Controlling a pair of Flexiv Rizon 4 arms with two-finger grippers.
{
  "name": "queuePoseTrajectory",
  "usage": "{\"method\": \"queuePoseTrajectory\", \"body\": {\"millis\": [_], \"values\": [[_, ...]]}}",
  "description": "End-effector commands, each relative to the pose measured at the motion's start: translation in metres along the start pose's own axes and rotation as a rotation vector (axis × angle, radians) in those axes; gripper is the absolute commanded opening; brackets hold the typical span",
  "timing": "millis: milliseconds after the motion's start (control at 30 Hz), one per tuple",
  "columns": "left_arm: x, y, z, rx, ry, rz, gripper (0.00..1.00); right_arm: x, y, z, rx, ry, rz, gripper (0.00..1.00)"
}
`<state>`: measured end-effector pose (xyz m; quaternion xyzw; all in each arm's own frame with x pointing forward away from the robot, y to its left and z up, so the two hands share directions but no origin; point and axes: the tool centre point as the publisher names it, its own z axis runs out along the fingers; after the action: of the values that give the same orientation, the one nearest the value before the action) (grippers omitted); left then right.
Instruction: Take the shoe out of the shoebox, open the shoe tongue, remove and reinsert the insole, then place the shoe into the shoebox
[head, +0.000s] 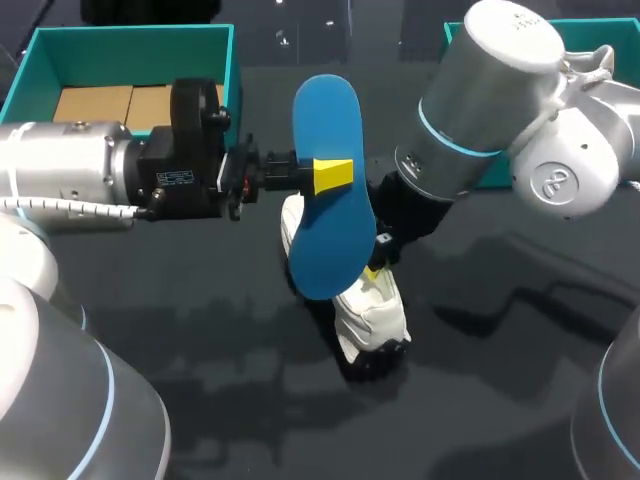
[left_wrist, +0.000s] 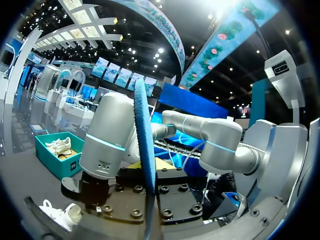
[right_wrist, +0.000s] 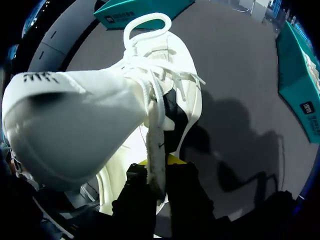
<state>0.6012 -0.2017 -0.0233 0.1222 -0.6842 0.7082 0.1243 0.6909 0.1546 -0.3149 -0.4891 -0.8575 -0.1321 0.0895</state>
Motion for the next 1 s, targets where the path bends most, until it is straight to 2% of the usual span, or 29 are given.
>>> {"method": "queuePoseTrajectory", "body": {"millis": [33, 333, 1000], "values": [[0.001, 0.001, 0.0, 0.003, -0.001, 0.0, 0.0, -0.004, -0.007, 0.003, -0.166, 0.021, 0.165, 0.0], [0.001, 0.001, 0.0, 0.003, -0.001, 0.0, 0.0, -0.006, 0.001, 0.015, -0.176, -0.004, 0.232, 0.0], [0.001, 0.001, 0.0, 0.003, -0.001, 0.0, 0.0, -0.018, 0.013, 0.044, -0.114, -0.037, 0.282, 0.0]]}}
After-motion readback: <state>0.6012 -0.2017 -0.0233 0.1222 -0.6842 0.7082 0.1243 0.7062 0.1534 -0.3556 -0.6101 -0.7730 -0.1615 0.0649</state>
